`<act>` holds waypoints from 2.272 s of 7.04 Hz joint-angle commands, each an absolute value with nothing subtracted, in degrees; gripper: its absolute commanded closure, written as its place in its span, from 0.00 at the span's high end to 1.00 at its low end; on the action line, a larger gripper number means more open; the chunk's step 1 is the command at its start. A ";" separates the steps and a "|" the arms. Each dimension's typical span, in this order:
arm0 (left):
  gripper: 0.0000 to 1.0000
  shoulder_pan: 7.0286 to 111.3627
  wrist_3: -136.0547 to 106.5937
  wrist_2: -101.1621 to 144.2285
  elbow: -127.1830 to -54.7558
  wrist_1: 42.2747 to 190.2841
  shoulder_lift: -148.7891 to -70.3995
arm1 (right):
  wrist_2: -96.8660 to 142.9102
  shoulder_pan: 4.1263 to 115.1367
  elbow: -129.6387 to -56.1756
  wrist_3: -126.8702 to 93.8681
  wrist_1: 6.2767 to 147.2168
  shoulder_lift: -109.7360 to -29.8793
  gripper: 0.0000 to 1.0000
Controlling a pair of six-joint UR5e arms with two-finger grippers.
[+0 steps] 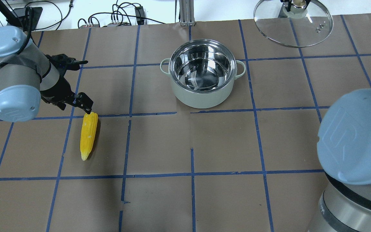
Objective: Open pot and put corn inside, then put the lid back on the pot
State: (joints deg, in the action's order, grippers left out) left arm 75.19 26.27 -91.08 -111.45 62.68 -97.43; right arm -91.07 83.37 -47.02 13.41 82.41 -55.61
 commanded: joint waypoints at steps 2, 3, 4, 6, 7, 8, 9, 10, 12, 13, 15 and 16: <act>1.00 74.36 25.15 -90.97 -118.18 51.29 -103.52 | -90.97 82.01 -47.11 13.54 82.70 -54.76 0.16; 1.00 74.36 23.74 -91.05 -119.95 46.80 -105.01 | -90.97 82.09 -47.20 13.54 82.62 -54.76 0.13; 0.99 74.36 23.73 -91.05 -119.62 45.37 -107.03 | -90.97 82.09 -47.20 13.54 82.62 -54.76 0.12; 0.55 74.44 23.38 -91.40 -119.53 44.47 -107.76 | -90.97 82.18 -47.11 13.54 82.62 -54.76 0.12; 0.31 74.44 22.77 -91.49 -119.53 44.73 -108.10 | -91.05 82.26 -47.02 13.45 82.70 -54.84 0.12; 0.23 75.23 18.67 -91.67 -119.01 45.17 -107.15 | -91.05 82.35 -47.11 13.53 82.71 -54.76 0.12; 0.23 76.28 14.02 -91.32 -114.83 51.35 -106.70 | -91.05 82.35 -47.11 13.54 82.79 -54.76 0.12; 0.20 78.81 12.50 -91.23 -109.48 58.72 -106.00 | -91.05 82.35 -47.02 13.54 83.14 -54.06 0.12; 0.20 87.32 0.49 -89.05 -97.71 68.34 -107.04 | -91.14 82.44 -47.02 13.62 83.67 -53.96 0.12; 0.20 90.41 -3.21 -86.77 -89.82 74.38 -108.36 | -91.14 82.44 -47.02 13.54 83.76 -53.96 0.12; 0.20 97.69 -7.55 -84.99 -75.30 78.92 -114.31 | -91.14 82.44 -47.02 13.54 83.76 -53.88 0.12; 0.20 100.87 -9.30 -84.73 -69.75 78.66 -117.48 | -91.14 82.44 -47.02 13.54 83.76 -53.79 0.12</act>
State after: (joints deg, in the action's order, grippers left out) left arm 96.61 -7.00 -85.22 -77.30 78.00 -113.69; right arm -91.14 82.44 -47.02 13.54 83.75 -53.87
